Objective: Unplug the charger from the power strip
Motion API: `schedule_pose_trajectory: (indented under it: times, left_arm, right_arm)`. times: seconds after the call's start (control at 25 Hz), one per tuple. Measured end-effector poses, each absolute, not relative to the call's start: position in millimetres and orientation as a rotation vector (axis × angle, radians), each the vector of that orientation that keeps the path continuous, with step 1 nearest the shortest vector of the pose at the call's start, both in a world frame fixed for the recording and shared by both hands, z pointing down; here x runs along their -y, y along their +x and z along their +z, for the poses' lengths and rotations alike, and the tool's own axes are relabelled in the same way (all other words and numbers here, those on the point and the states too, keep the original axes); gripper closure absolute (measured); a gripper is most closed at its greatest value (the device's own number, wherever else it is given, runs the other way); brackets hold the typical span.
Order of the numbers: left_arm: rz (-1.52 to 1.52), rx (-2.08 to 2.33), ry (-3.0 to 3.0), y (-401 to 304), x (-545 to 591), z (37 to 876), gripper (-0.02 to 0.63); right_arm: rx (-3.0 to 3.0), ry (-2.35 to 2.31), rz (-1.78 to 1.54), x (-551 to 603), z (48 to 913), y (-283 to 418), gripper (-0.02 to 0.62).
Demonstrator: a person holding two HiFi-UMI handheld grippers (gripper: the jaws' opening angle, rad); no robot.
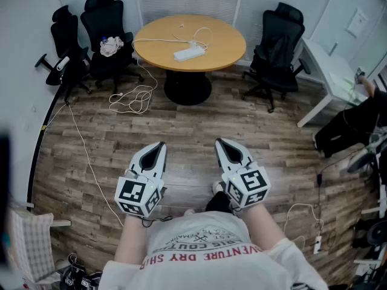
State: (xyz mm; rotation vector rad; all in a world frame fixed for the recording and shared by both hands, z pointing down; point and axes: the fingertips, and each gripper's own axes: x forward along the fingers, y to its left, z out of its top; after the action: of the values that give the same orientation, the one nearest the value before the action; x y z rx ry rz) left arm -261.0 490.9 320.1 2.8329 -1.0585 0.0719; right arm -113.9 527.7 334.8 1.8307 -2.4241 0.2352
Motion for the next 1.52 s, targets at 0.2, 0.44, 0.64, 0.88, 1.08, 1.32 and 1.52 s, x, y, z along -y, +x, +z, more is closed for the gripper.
schedule_pose_trajectory:
  times: [0.2,0.44,0.64,0.88,1.08,1.32,1.52]
  left_arm:
    - [0.073,1.045,2.824,-254,-484,322,0.577]
    - [0.093,1.049,2.802,-242,-474,329,0.577]
    - [0.115,1.066,2.776,-230,-459,335,0.577]
    - [0.135,1.122,2.735,-194,-424,342,0.577]
    - [0.140,1.193,2.698,-151,-386,347,0.577]
    - [0.129,1.261,2.665,-81,-334,343,0.577]
    - [0.127,1.242,2.692,-29,-306,342,0.577]
  right_arm:
    - [2.441,1.810,0.231,-521,334,-113,0.571]
    - [2.492,1.796,0.244,-515,336,-107,0.571]
    - [2.508,1.814,0.243,-500,336,-93,0.571]
    - [2.525,1.794,0.253,-463,342,-49,0.571]
    - [2.552,1.711,0.250,-419,346,-3,0.571]
    - [2.563,1.601,0.171,-361,342,64,0.571]
    - [2.559,1.522,0.181,-324,349,104,0.571]
